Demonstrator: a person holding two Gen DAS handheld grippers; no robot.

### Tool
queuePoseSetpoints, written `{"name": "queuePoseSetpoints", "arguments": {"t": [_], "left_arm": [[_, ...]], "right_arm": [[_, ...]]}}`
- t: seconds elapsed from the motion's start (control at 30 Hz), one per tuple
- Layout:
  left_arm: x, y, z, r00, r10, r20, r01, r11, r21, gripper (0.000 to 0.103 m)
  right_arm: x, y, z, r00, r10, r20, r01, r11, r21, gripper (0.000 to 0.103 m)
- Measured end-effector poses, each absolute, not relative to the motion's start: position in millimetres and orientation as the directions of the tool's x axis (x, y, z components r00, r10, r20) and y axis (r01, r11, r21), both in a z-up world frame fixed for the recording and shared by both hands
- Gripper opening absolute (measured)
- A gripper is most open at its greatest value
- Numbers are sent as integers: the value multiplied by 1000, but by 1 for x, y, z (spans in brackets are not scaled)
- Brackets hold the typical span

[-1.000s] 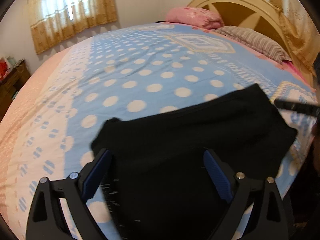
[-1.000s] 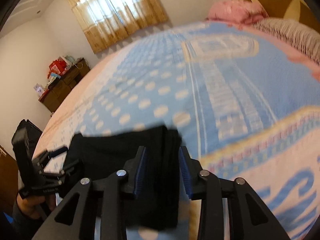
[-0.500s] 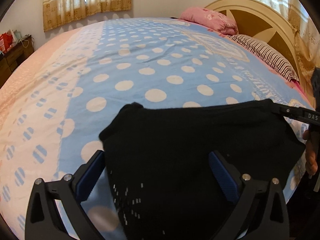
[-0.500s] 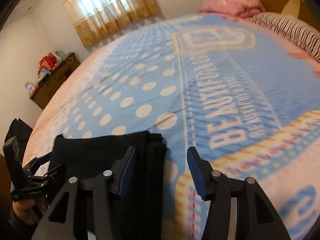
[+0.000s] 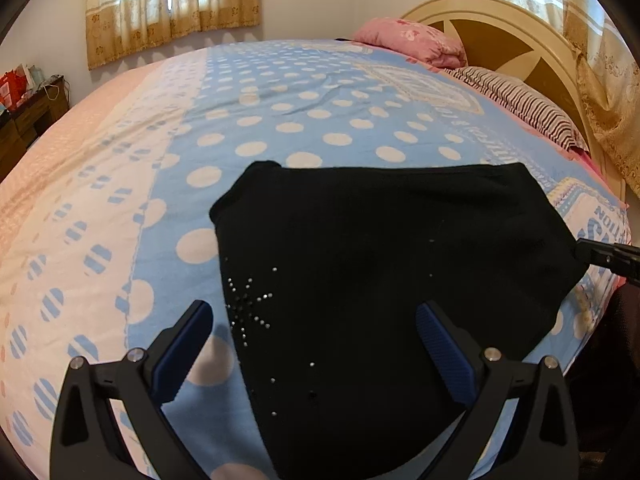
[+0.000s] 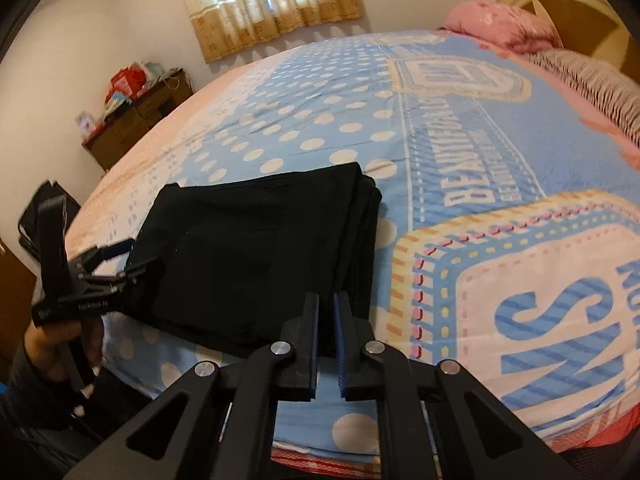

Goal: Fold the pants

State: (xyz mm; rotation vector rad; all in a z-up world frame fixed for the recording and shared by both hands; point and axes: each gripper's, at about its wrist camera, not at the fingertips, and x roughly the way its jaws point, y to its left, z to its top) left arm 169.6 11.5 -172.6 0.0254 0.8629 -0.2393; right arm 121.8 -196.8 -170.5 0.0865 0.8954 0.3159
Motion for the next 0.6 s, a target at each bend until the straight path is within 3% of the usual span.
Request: {"name": "queuePoseSetpoints", "arguments": {"t": [0.1, 0.4, 0.47, 0.53, 0.6], "left_arm": [[168, 11, -173, 630, -196, -751, 223, 973, -66, 103], [167, 18, -170, 642, -190, -742, 218, 974, -61, 103], [168, 24, -167, 647, -193, -738, 213, 975, -69, 103], [171, 27, -169, 642, -194, -742, 211, 975, -72, 103], [175, 30, -172, 637, -190, -747, 206, 976, -72, 103]], "right_arm": [[129, -201, -193, 557, 230, -798, -194, 970, 144, 6], [132, -208, -192, 563, 263, -784, -211, 962, 172, 11], [132, -212, -187, 574, 264, -775, -194, 964, 184, 36], [132, -219, -180, 592, 295, -750, -176, 955, 237, 53], [134, -221, -176, 599, 325, -732, -171, 945, 280, 55]]}}
